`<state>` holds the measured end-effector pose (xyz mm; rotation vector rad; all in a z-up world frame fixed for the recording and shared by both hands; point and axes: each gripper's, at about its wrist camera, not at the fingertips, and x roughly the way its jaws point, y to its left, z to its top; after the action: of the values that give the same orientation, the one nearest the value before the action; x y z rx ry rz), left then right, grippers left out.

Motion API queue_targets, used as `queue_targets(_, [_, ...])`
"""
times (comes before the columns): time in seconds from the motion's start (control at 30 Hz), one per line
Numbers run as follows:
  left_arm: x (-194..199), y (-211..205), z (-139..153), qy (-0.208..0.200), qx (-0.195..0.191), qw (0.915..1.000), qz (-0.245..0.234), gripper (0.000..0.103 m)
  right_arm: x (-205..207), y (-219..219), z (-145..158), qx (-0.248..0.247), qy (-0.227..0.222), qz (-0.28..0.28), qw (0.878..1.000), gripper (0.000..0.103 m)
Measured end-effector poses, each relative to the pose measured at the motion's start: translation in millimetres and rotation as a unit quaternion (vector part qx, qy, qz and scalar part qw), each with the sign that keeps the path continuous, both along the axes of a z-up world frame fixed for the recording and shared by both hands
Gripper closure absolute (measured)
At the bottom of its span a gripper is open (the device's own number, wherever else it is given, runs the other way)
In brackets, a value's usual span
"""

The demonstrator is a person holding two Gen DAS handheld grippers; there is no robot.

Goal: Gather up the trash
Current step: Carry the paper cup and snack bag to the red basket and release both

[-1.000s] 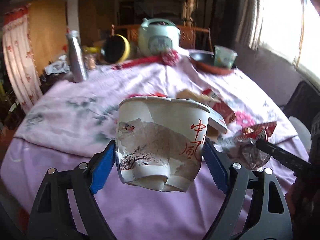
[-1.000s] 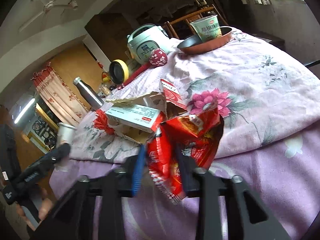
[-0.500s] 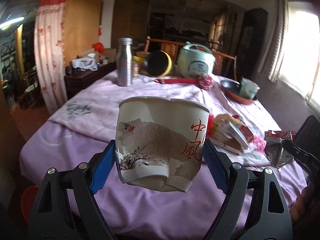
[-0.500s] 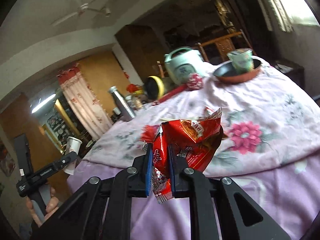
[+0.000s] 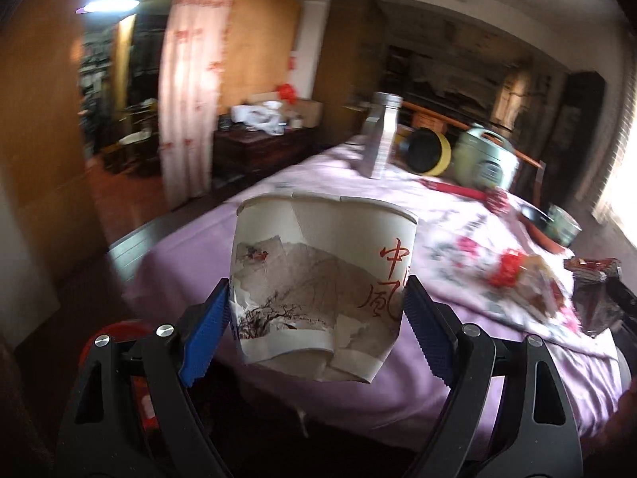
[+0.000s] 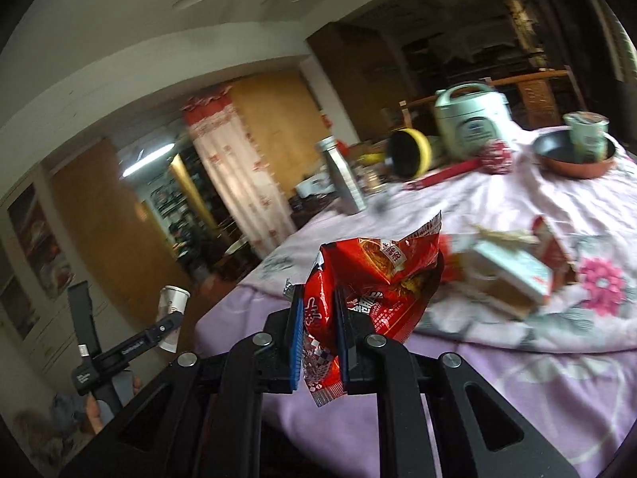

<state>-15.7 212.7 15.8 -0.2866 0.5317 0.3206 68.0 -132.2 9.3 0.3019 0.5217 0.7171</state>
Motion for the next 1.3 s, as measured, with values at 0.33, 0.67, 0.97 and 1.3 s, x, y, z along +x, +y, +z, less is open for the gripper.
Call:
queue_targets(0.33, [-65,111,-59,0.029,-0.075,0.9892,0.122,0.021,-25,100,9,-0.039,0.009,0.097,0.995,0.088])
queue_targets(0.67, [-96,201,-130,0.07,-0.136,0.9673,0.203,0.021,-50,194,-7,-0.092,0.033,0.171,0.98,0.088])
queue_targets(0.97, [-103,250,-189,0.138,-0.21,0.9378,0.239,0.019,-59,272,-30,-0.138,0.056,0.226,0.963,0.088])
queue_targets(1.3, [-143,269,-158,0.115,-0.148,0.9211,0.341,0.012,-70,371,-66,-0.193,0.082,0.31,0.927,0.088])
